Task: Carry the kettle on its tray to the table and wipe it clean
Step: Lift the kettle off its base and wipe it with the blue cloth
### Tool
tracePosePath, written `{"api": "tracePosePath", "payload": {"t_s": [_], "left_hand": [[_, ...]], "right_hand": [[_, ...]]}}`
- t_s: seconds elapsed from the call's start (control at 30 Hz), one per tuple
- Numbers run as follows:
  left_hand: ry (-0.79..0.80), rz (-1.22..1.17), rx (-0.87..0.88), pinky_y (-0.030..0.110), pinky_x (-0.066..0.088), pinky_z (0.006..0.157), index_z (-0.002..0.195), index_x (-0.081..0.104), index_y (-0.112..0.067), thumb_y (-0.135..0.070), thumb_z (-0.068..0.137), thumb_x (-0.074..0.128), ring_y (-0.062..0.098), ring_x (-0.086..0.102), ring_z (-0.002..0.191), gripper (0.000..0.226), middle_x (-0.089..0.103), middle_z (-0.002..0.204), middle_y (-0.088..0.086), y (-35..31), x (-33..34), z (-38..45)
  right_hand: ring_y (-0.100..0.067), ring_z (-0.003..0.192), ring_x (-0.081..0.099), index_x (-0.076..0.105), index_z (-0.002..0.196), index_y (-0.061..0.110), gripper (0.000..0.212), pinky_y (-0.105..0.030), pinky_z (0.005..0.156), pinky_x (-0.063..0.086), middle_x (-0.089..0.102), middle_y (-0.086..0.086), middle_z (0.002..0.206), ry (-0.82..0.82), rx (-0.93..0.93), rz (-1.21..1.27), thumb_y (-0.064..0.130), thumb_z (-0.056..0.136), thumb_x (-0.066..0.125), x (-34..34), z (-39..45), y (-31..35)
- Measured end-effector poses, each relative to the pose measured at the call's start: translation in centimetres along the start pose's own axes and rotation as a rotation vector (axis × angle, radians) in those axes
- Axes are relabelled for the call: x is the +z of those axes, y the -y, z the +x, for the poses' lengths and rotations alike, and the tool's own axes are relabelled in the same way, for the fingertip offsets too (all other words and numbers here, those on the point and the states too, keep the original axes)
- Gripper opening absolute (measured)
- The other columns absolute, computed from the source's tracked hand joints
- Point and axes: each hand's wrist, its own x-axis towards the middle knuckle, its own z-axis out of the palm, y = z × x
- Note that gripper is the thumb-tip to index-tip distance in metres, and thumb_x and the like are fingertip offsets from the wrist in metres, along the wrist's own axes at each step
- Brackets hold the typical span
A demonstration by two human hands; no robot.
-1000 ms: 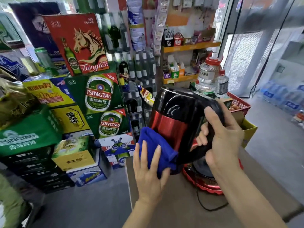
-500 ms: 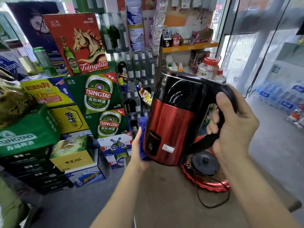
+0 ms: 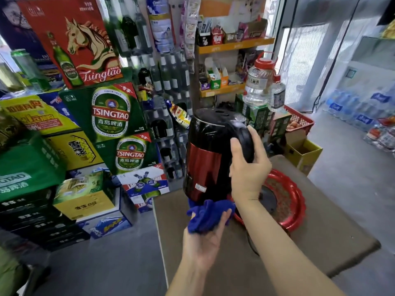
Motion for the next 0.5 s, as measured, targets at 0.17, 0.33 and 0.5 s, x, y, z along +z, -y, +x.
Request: {"api": "tracePosePath", "payload": {"t_s": [0.17,0.33,0.5], "left_hand": [[-0.259,0.239,0.196,0.054,0.057,0.088,0.146,0.046,-0.006,-0.029,0.106,0.043,0.040,0.062,0.112,0.046,0.059,0.136,0.023,0.6,-1.9,0.9],[-0.242,0.959,0.629,0.020,0.033,0.105,0.145,0.028,-0.058,-0.037,0.101,0.043,0.017,0.037,0.146,0.051,0.033,0.161,-0.002,3.8,-4.7,2.5],[-0.230,1.081,0.493,-0.008,0.033,0.082,0.134,0.053,-0.034,-0.004,0.101,0.051,-0.006,0.052,0.127,0.045,0.047,0.152,0.003,4.2,-10.2,4.7]], "right_hand": [[-0.029,0.093,0.051,0.061,0.125,0.049,0.055,-0.070,0.088,0.046,0.069,-0.023,0.116,-0.021,0.122,0.017,0.065,0.073,0.072,-0.6,-2.7,-4.5],[-0.025,0.091,0.050,0.061,0.127,0.046,0.051,-0.056,0.081,0.050,0.068,-0.025,0.116,0.024,0.122,0.015,0.048,0.077,0.075,-0.3,-5.3,-6.4],[-0.003,0.099,0.065,0.063,0.129,0.029,0.049,-0.019,0.092,0.048,0.070,0.014,0.117,0.083,0.016,-0.031,0.013,0.084,0.075,-0.7,-5.0,-6.7]]}}
